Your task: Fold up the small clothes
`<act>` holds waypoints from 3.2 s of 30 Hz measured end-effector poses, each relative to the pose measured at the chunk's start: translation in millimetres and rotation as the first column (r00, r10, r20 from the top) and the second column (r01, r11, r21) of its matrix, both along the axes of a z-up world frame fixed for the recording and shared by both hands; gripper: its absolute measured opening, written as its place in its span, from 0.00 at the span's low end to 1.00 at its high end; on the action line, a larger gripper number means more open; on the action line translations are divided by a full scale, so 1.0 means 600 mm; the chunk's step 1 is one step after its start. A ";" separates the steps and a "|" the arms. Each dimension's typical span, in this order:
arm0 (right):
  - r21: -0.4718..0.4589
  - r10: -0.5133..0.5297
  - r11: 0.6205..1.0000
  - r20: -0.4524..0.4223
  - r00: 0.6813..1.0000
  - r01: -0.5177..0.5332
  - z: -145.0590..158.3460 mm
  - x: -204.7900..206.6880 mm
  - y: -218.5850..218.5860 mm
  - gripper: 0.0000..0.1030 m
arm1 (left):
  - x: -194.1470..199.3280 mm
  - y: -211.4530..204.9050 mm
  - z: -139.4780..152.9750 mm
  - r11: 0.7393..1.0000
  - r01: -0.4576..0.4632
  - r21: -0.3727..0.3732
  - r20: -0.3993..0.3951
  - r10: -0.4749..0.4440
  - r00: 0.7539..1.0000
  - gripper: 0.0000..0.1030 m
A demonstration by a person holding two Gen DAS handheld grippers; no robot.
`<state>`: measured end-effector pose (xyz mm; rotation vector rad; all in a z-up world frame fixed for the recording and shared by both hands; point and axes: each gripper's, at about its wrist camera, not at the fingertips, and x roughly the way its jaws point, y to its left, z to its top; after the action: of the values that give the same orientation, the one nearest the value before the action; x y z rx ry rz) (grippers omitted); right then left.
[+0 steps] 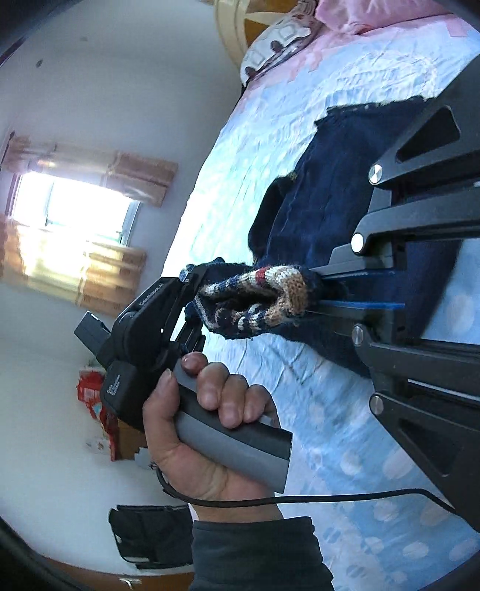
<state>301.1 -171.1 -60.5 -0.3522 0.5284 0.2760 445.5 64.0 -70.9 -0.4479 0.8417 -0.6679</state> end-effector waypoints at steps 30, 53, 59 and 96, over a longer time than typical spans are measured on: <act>0.188 -0.273 0.940 -0.086 0.958 0.285 -0.001 -0.022 -0.319 0.08 | -0.021 -0.336 -0.005 0.963 0.241 0.121 -0.010 -0.242 0.970 0.14; 0.387 -0.284 0.819 -0.366 0.886 0.422 -0.096 -0.031 -0.452 0.09 | -0.106 -0.442 -0.010 0.878 0.312 0.364 0.104 -0.371 0.923 0.66; 0.439 -0.269 0.789 -0.383 0.884 0.431 -0.094 -0.051 -0.473 0.26 | -0.163 -0.310 -0.011 0.875 0.204 0.440 0.194 -0.315 0.929 0.74; 0.415 -0.409 0.679 -0.471 0.782 0.606 -0.048 0.222 -0.517 0.18 | -0.184 -0.189 -0.137 0.906 0.147 0.396 0.119 -0.210 0.970 0.95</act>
<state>434.3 -481.2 -89.6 0.4339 0.8419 -0.0833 334.8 -49.5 -152.9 0.0412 0.8431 -0.6776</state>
